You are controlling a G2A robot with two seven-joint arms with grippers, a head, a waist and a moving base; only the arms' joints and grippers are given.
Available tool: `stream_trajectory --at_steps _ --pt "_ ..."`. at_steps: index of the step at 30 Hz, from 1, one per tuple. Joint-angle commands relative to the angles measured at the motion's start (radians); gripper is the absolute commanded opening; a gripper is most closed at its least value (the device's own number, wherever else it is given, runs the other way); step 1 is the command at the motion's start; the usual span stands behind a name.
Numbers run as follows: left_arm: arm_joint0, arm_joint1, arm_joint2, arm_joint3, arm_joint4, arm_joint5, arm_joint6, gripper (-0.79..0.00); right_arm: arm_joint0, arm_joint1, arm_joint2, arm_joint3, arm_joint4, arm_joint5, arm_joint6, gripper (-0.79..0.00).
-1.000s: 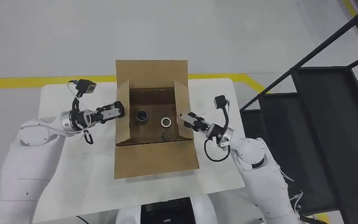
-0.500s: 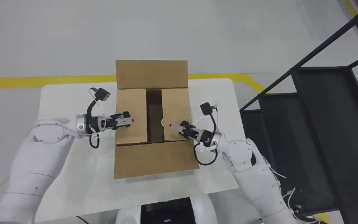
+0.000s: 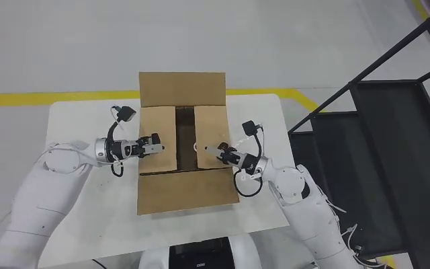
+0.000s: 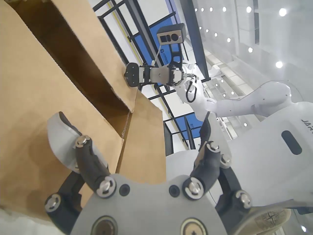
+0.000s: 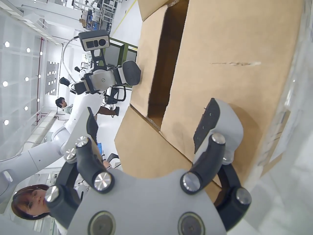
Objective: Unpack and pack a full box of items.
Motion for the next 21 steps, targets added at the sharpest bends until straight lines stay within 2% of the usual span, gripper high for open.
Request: stream_trajectory --at_steps 1,9,15,21 --pt "0.007 0.009 -0.011 -0.023 -0.036 -0.015 0.015 0.0 -0.002 0.003 0.012 -0.008 0.014 -0.002 -0.004 0.0" --pt "0.064 0.051 -0.106 -0.098 -0.143 -0.047 0.047 0.0 -0.032 0.027 0.118 -0.078 0.086 -0.011 0.103 0.0" --pt "0.133 0.084 -0.198 -0.135 -0.18 -0.047 0.047 0.0 -0.089 0.057 0.209 -0.101 0.024 0.047 0.284 0.0" --pt "0.19 0.11 -0.27 -0.156 -0.183 -0.042 0.043 0.0 -0.149 0.07 0.197 -0.09 0.084 0.034 0.419 0.0"
